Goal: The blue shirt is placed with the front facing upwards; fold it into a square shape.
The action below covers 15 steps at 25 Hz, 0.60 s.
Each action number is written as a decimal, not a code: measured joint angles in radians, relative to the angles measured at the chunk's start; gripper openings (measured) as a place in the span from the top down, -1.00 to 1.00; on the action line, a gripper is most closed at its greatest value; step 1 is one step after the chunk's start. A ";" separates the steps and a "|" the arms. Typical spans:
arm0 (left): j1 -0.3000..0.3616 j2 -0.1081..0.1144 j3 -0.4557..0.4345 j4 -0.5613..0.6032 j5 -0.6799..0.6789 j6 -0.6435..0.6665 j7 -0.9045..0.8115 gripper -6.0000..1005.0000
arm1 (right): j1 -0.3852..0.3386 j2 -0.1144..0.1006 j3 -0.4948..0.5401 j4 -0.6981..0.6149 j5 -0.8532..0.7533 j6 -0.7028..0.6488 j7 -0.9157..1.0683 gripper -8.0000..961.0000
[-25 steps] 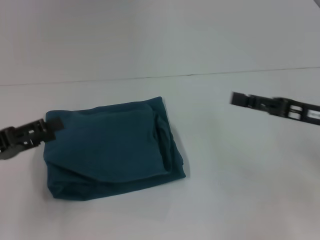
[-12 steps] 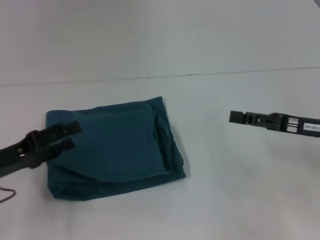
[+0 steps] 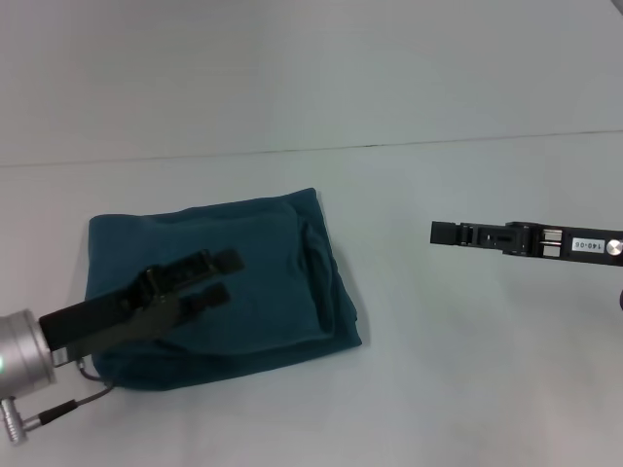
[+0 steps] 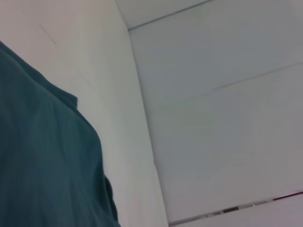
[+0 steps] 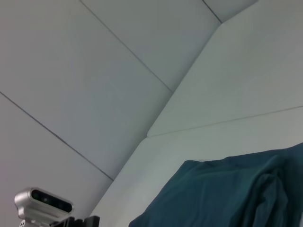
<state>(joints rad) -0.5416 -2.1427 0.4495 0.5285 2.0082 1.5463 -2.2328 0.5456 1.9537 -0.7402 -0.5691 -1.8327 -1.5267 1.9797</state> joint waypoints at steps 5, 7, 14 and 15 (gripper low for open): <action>0.015 0.011 0.000 0.024 -0.001 0.031 0.045 -0.59 | -0.010 0.001 0.002 0.000 0.000 -0.002 -0.003 -0.58; 0.027 0.024 0.015 0.049 0.007 0.097 0.146 -0.59 | -0.015 0.002 0.002 -0.001 0.000 -0.006 -0.032 -0.58; 0.120 0.038 0.062 0.258 0.035 0.400 0.556 -0.59 | -0.045 0.024 -0.013 -0.043 -0.043 -0.109 -0.283 -0.58; 0.137 0.042 0.057 0.284 0.036 0.412 0.552 -0.59 | -0.047 0.025 -0.013 -0.048 -0.055 -0.131 -0.282 -0.59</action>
<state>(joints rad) -0.4051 -2.1006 0.5068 0.8130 2.0446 1.9586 -1.6806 0.4989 1.9788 -0.7531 -0.6172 -1.8877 -1.6580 1.6980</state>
